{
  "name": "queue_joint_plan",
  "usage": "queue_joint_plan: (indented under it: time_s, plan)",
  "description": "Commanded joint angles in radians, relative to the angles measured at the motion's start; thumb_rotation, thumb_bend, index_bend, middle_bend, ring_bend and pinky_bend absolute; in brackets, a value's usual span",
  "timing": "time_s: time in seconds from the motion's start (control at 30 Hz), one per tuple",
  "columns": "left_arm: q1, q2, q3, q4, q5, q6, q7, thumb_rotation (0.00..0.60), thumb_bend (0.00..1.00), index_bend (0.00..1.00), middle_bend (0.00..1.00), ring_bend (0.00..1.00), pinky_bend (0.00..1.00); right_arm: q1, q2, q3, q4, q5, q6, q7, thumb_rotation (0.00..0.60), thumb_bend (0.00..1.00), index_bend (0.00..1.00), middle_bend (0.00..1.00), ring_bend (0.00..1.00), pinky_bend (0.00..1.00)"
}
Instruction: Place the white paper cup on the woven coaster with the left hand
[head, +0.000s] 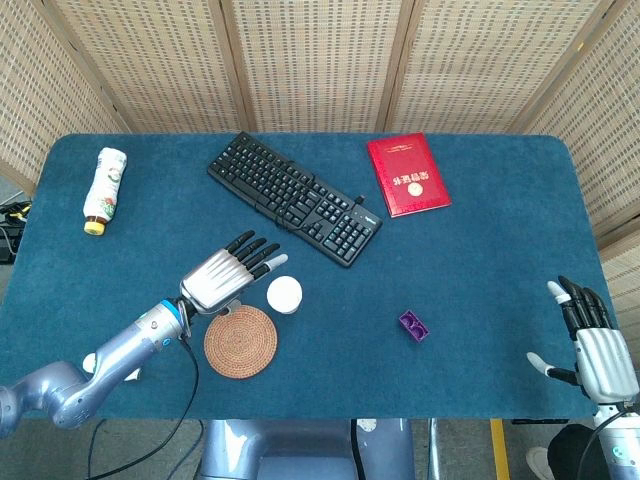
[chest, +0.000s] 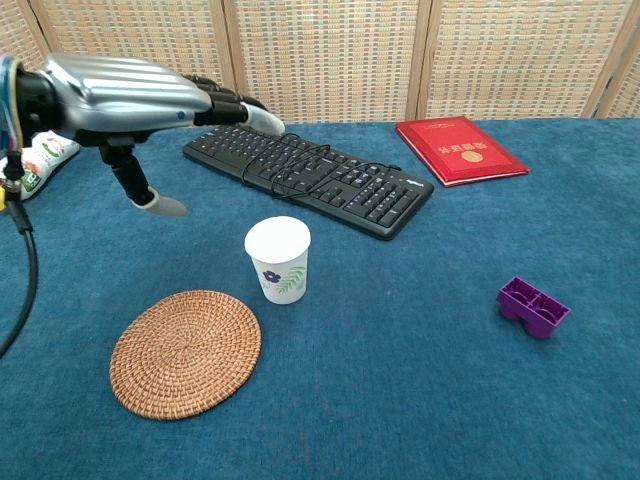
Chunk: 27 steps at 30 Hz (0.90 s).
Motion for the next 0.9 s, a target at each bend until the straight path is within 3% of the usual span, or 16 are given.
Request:
queue_joint_plan:
  time_s: [0.03,0.5,0.9]
  plan:
    - [-0.053,-0.034,0.02,0.003,-0.098,-0.028,0.084,0.6,0.27,0.0,0.0,0.0,0.0,-0.002,0.001,0.002,0.006,0.004,0.0,0.013,0.6,0.08,0.03,0.0,0.0,0.0]
    - [-0.207,-0.153,0.081,0.066,-0.352,-0.023,0.23,0.6,0.27,0.0,0.0,0.0,0.0,0.0,-0.001,0.012,0.035,0.032,-0.018,0.061,0.6,0.08,0.03,0.0,0.0,0.0]
    - [-0.295,-0.223,0.125,0.121,-0.471,-0.005,0.27,0.6,0.28,0.0,0.0,0.0,0.0,0.001,-0.004,0.018,0.06,0.048,-0.033,0.096,0.6,0.08,0.03,0.0,0.0,0.0]
